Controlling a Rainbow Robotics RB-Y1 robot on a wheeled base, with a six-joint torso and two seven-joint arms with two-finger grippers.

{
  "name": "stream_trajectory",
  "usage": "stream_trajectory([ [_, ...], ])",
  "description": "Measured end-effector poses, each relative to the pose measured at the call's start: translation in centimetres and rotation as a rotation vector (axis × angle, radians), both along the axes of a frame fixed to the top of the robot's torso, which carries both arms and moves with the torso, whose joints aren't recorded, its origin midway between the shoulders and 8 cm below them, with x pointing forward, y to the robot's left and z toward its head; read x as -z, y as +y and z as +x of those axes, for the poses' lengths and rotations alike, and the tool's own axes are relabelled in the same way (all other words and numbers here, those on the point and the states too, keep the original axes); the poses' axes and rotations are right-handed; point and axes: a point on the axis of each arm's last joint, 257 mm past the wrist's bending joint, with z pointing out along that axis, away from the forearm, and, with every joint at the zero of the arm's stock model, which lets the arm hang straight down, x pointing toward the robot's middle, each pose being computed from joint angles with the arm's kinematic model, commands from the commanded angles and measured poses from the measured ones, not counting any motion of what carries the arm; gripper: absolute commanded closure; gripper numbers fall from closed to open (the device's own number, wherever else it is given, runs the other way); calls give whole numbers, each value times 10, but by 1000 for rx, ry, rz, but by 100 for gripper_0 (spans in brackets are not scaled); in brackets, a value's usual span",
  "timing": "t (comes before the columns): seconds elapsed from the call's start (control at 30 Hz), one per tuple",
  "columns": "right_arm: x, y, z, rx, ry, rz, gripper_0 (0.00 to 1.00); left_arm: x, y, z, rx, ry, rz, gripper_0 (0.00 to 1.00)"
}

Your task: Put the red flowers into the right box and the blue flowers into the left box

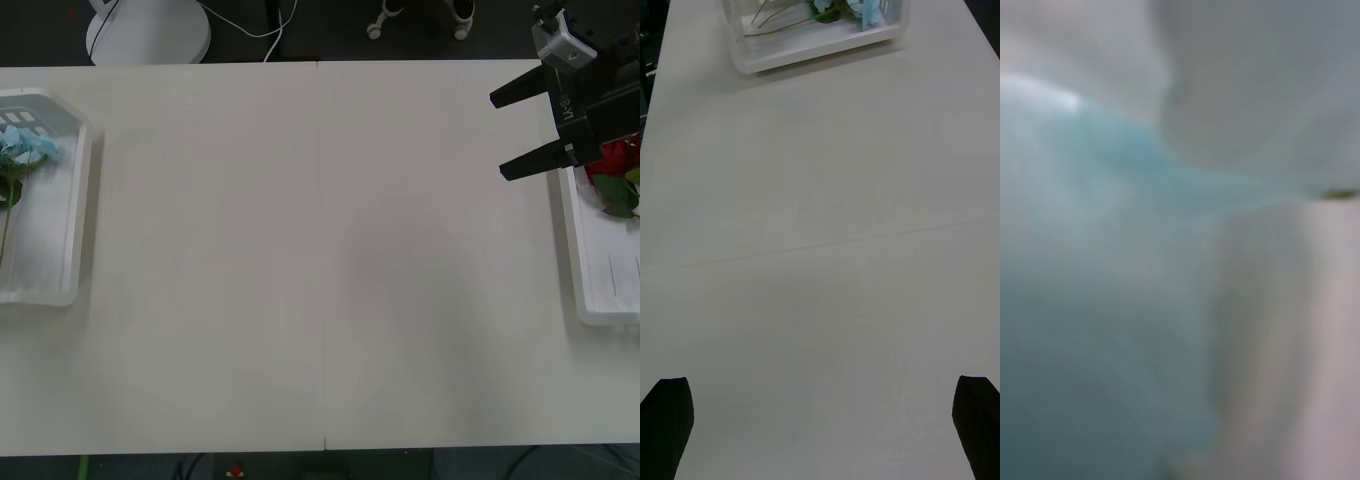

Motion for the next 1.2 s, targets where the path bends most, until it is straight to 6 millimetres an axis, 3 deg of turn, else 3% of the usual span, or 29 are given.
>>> stream_trajectory([
  [0.33, 0, 0, 0, 0, 0, 0, 0, -55, -35, -5, 112, 30, -27, 0],
  [0.47, 0, 0, 0, 0, 0, 0, 0, -79, -60, -10, 176, 45, -21, 0],
  [0.57, 0, 0, 0, 0, 0, 0, 0, -98, -85, -10, 246, 28, -40, 0],
  [0.7, 0, 0, 0, -1, 0, 0, 0, -118, -138, -10, 409, -11, -144, 0],
  [0.87, 0, 0, 0, -1, 0, 0, 0, -140, -184, -11, 574, -46, -215, 0],
  [1.03, 0, 0, 0, -1, 0, -1, 0, -140, -230, -17, 777, 6, -171, 0],
  [1.2, 0, 0, 0, -1, 0, -1, 0, -130, -273, -22, 1064, 24, 23, 0],
])
